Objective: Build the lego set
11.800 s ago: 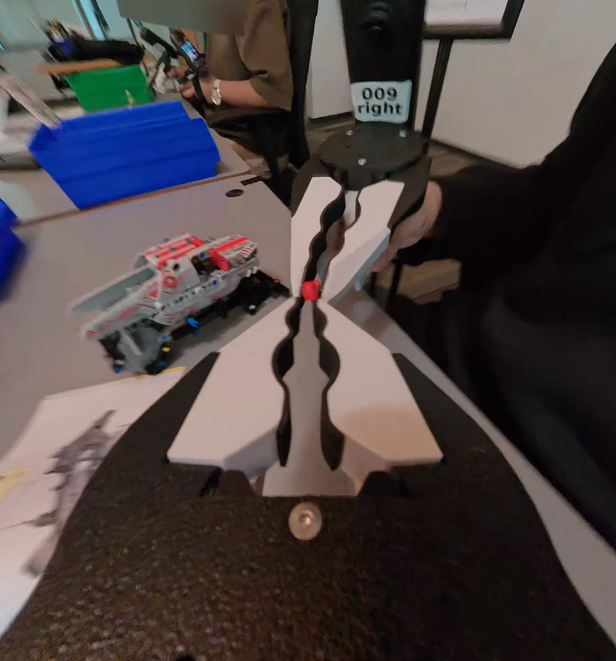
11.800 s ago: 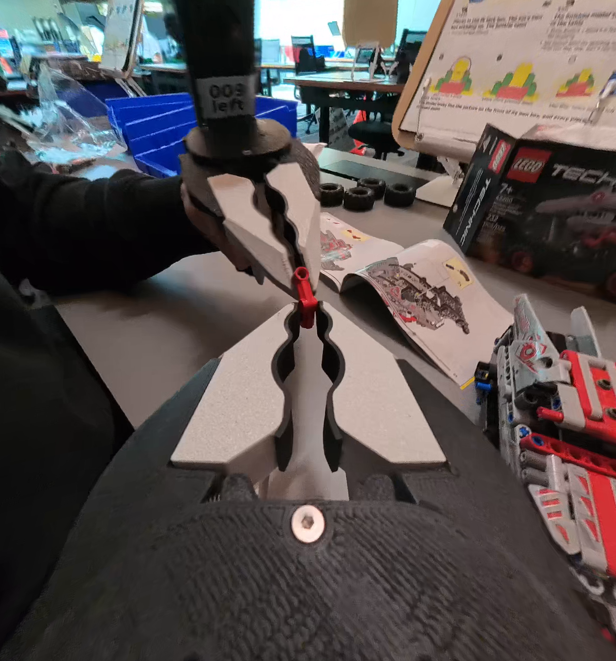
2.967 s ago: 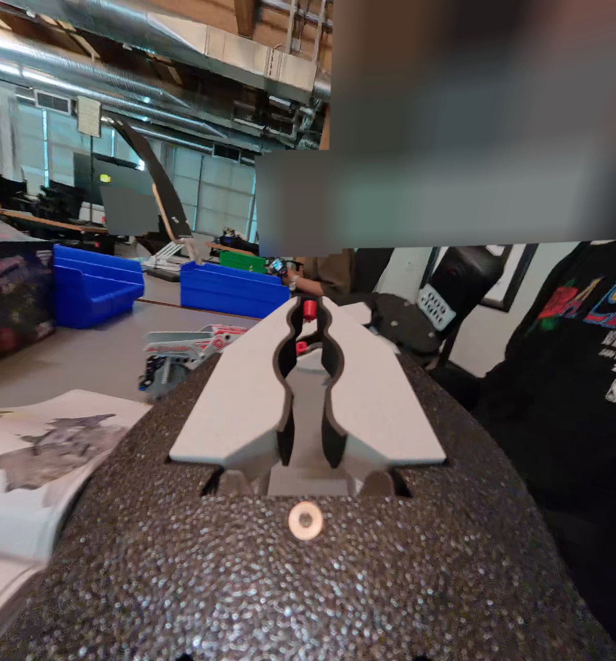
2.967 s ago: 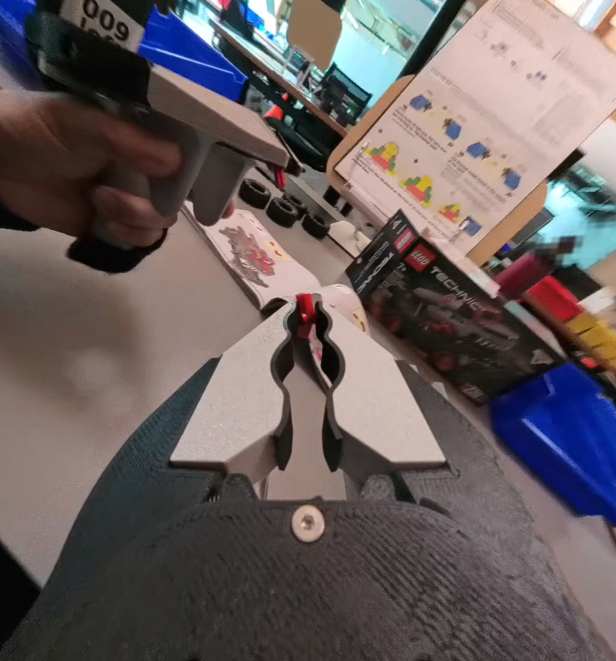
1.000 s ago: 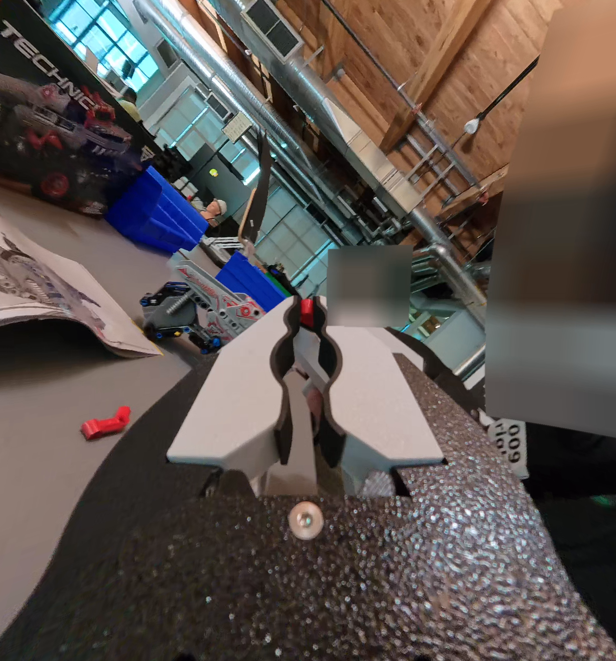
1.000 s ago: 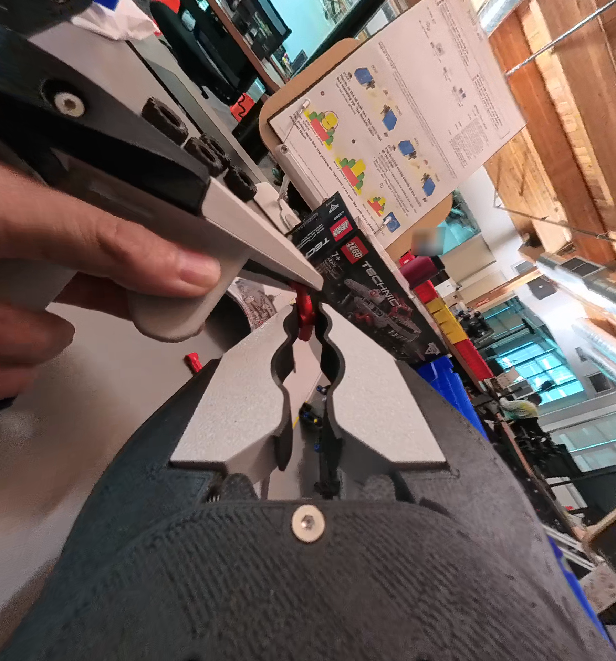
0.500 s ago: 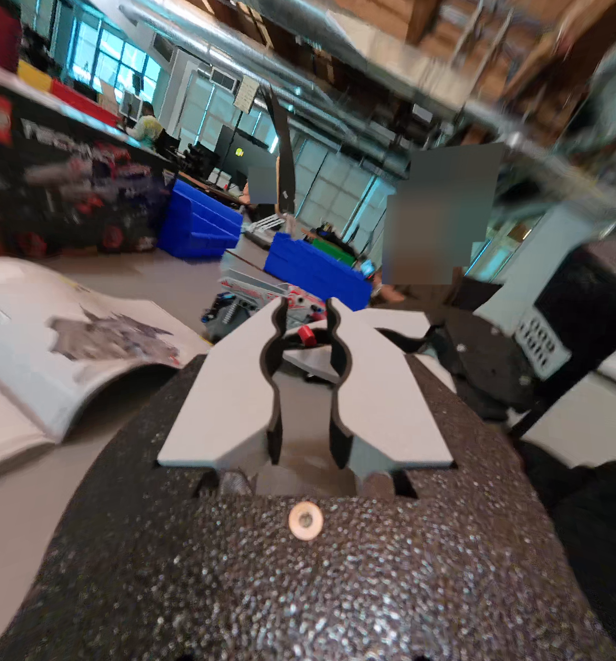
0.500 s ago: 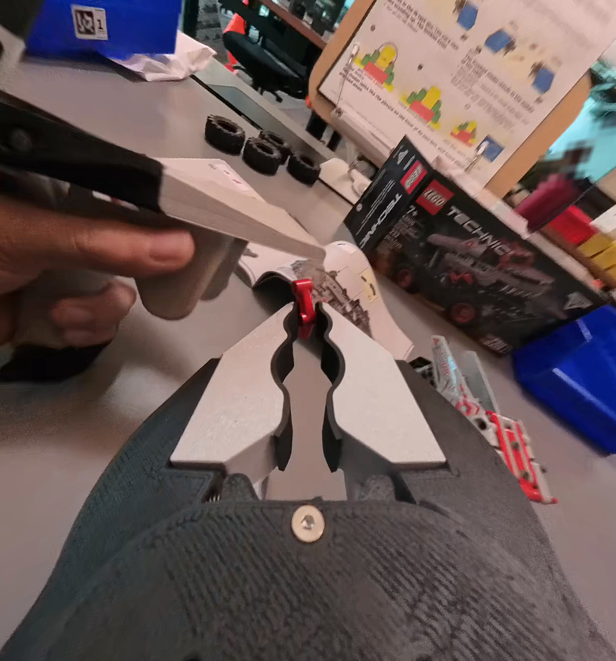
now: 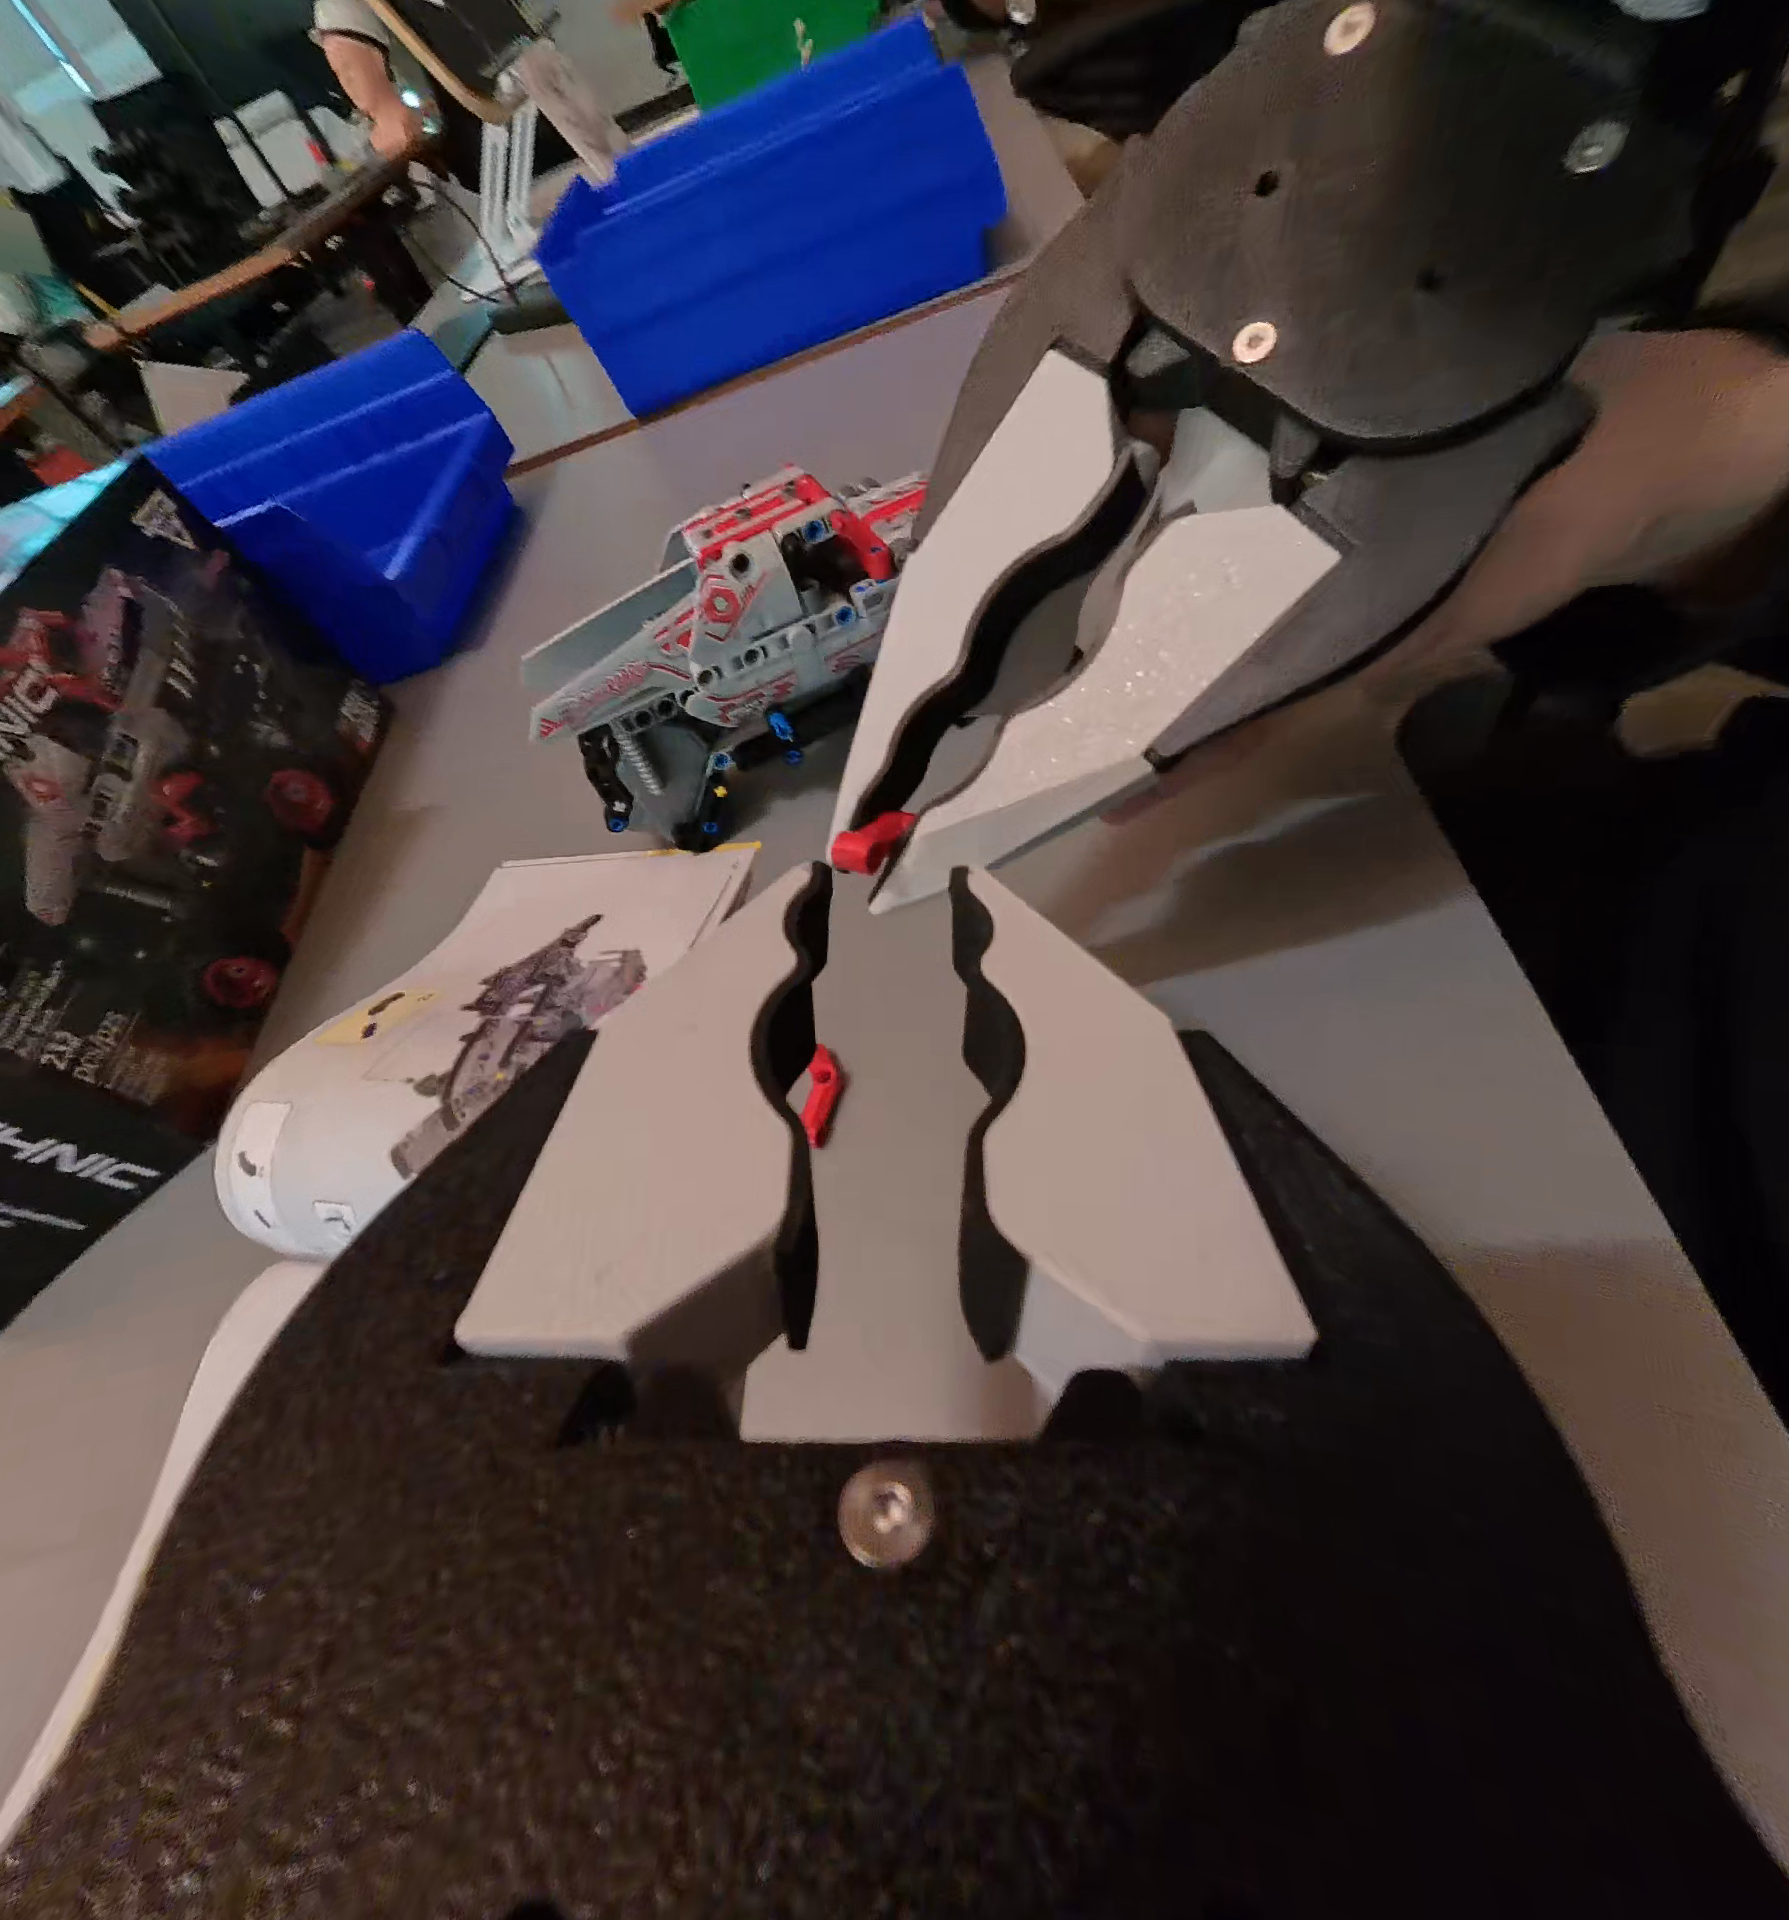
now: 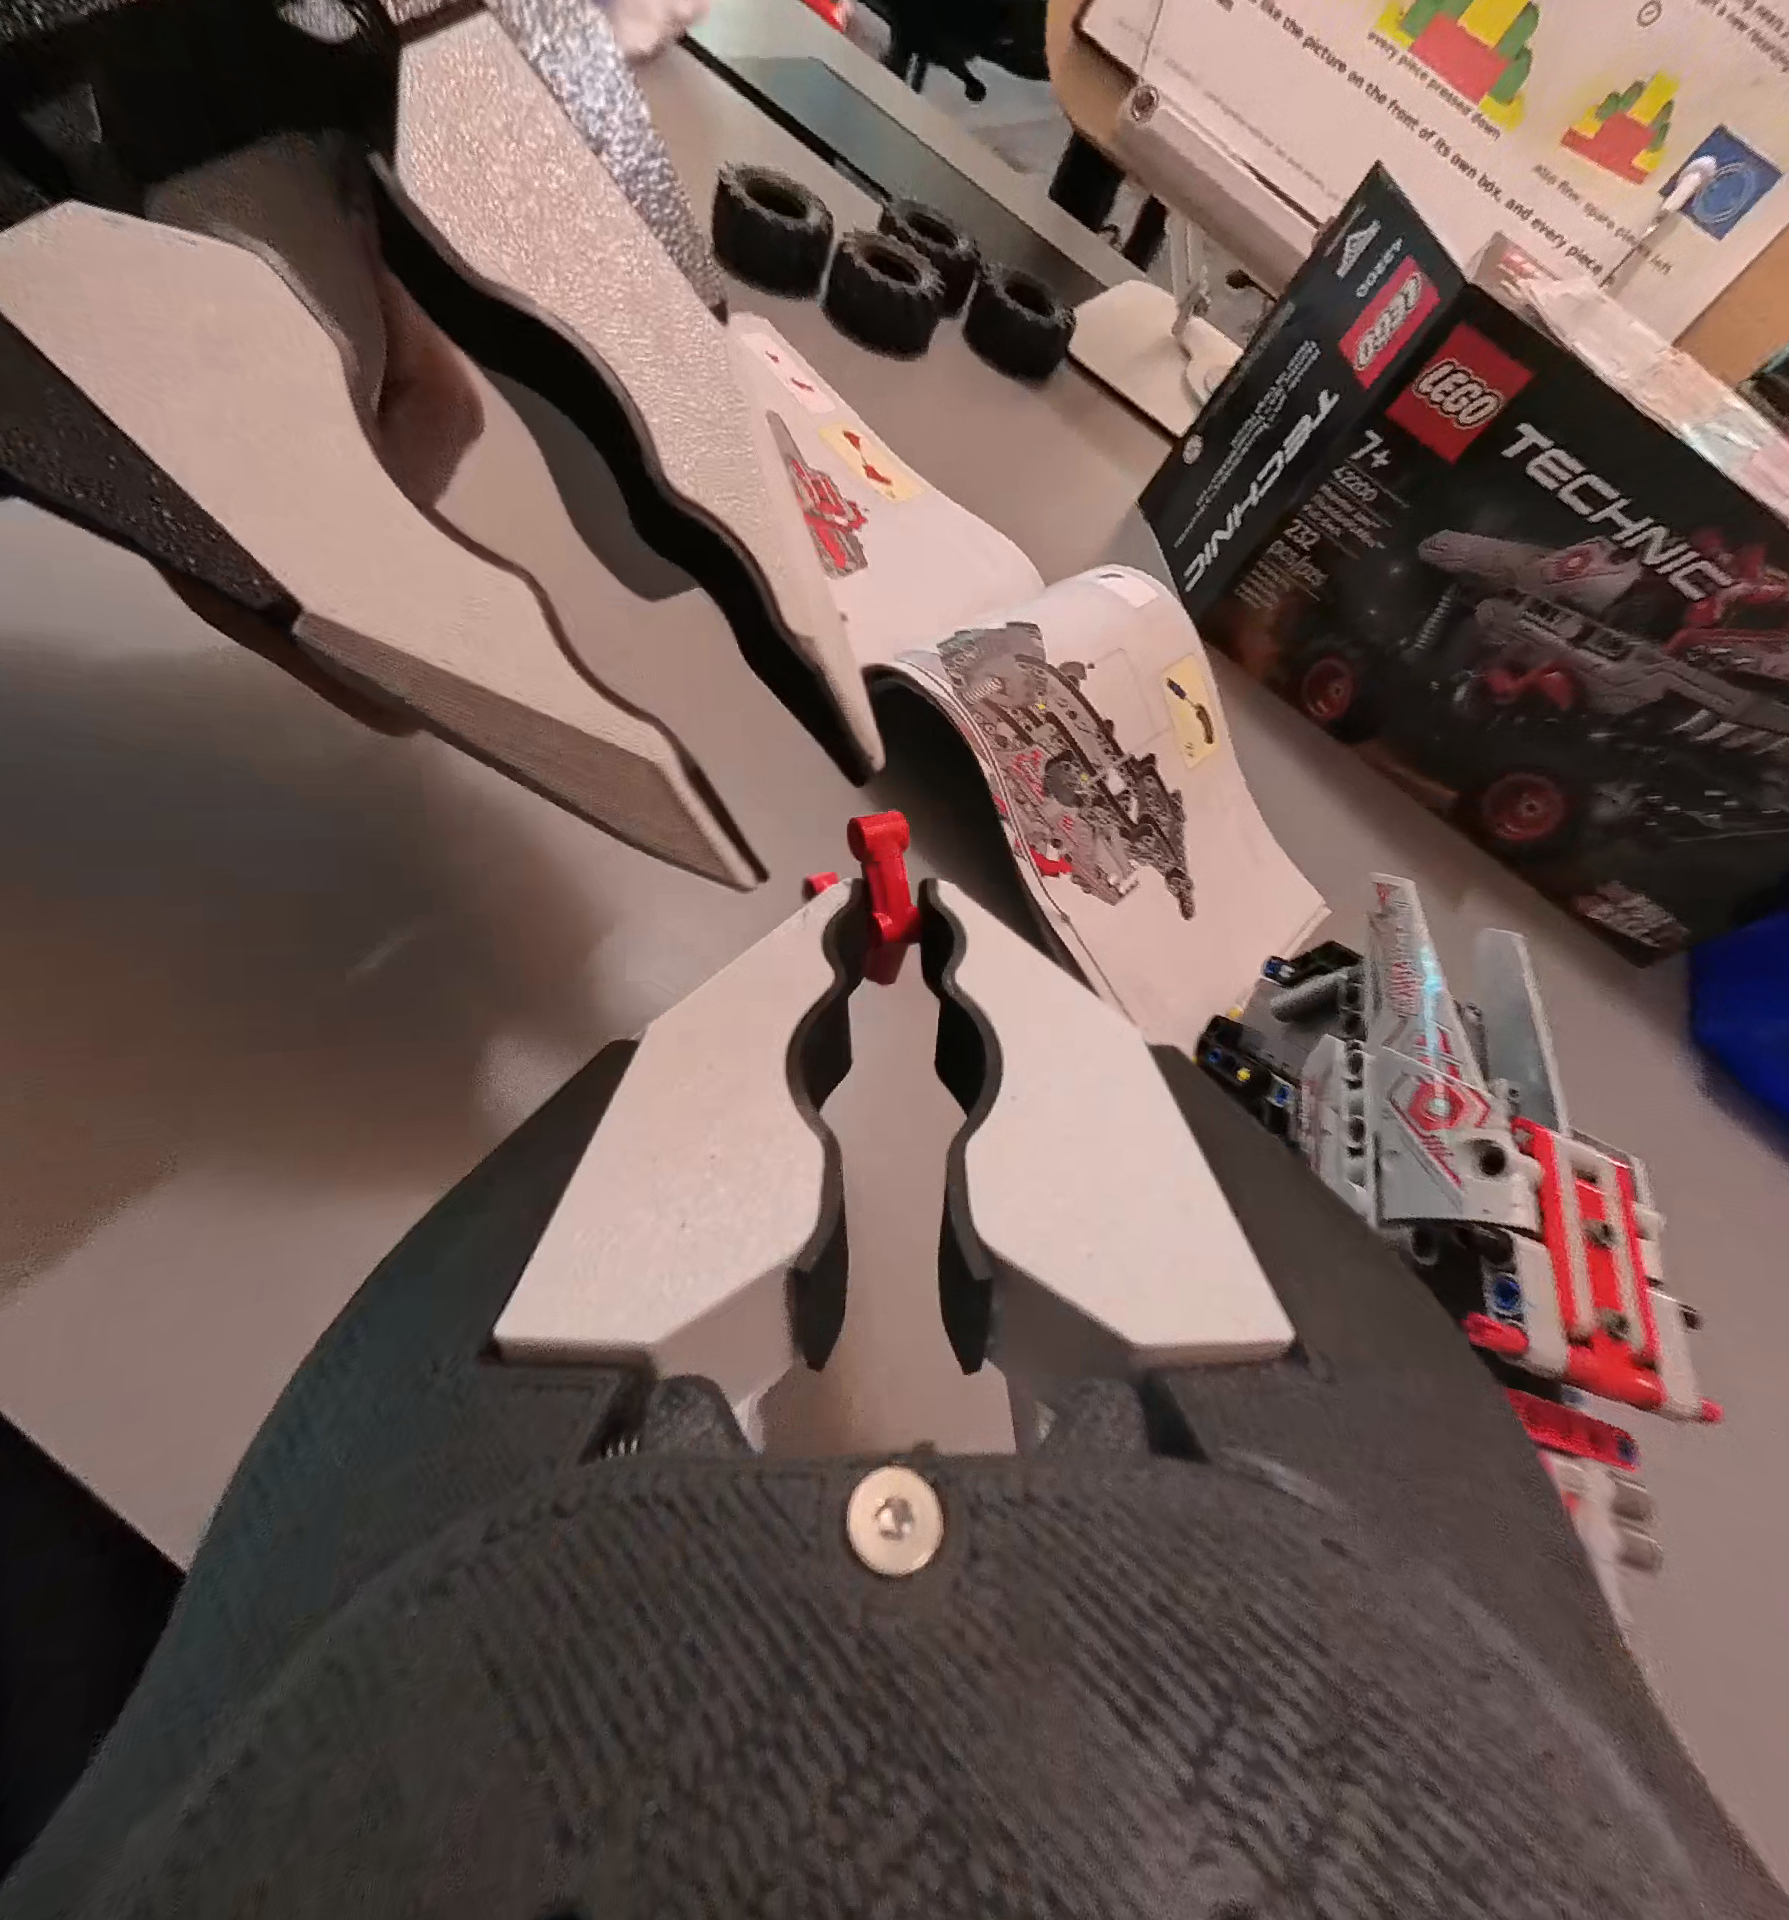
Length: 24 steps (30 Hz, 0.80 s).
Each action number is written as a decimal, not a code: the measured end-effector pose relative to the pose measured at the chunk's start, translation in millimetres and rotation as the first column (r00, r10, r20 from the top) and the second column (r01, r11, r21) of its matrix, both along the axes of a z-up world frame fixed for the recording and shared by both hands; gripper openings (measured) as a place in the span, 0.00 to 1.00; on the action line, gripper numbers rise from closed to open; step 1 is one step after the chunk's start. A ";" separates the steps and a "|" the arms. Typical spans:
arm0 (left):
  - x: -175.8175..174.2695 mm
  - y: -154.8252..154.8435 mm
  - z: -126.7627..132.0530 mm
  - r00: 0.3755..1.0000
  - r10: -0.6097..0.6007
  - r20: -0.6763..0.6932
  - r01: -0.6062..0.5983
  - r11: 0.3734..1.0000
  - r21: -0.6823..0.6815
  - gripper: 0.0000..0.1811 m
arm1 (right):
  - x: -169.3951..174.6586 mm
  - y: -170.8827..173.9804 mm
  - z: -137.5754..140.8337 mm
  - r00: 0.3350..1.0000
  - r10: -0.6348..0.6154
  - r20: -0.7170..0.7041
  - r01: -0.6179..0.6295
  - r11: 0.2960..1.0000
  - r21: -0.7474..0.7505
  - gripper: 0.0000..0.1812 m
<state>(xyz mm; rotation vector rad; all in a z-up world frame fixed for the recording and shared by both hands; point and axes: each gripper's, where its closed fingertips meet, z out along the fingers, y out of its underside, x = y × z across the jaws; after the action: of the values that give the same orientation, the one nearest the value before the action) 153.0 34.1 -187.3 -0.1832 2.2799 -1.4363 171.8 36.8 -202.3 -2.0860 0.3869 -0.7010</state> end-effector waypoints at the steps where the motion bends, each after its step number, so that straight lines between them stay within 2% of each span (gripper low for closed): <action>1: 1.7 -2.6 1.1 1.000 0.013 0.022 -0.013 1.000 -0.004 0.10 | 0.1 -2.0 -0.7 1.000 -0.006 0.014 0.007 1.000 -0.029 0.05; 5: 8.2 -8.4 -4.6 0.998 0.045 0.035 -0.046 0.999 0.023 0.05 | -2.5 -4.3 -3.6 0.999 -0.006 0.036 0.009 0.997 -0.079 0.05; 8: 9.3 -9.3 -13.4 0.998 0.060 0.021 -0.061 0.996 0.060 0.02 | -5.7 -4.0 -3.6 1.000 -0.001 0.002 0.002 0.999 -0.036 0.04; 12: 6.5 -9.3 -33.5 0.996 0.062 -0.063 -0.055 0.993 0.101 0.01 | -10.4 -6.0 -24.2 0.986 0.009 -0.165 -0.015 0.999 -0.032 0.04; 15: 16.9 6.0 -48.6 0.984 0.135 -0.113 -0.114 0.977 0.179 0.01 | -19.1 -8.1 -50.2 0.917 0.026 -0.399 -0.019 1.000 0.021 0.05; 17: 24.8 17.3 -61.5 0.957 0.206 -0.206 -0.155 0.959 0.235 0.01 | -22.1 -9.3 -58.4 0.874 0.039 -0.485 -0.005 0.998 0.070 0.05; 19: 30.3 19.4 -70.5 0.939 0.222 -0.261 -0.153 0.953 0.260 0.04 | -23.1 -11.6 -65.9 0.844 0.036 -0.535 0.007 0.997 0.079 0.05; 22: 40.8 23.1 -81.5 0.935 0.244 -0.258 -0.161 0.939 0.305 0.09 | -20.7 -12.7 -70.6 0.847 0.031 -0.530 0.007 0.998 0.069 0.12; 24: 43.9 24.2 -89.4 0.928 0.244 -0.281 -0.149 0.936 0.320 0.09 | -21.6 -11.8 -69.9 0.851 0.042 -0.524 -0.002 0.997 0.076 0.17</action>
<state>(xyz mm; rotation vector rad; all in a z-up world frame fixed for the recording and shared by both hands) 196.9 58.3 -276.7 -0.5726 2.6100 -1.0064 150.2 25.0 -272.2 -2.1870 0.6789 -0.0793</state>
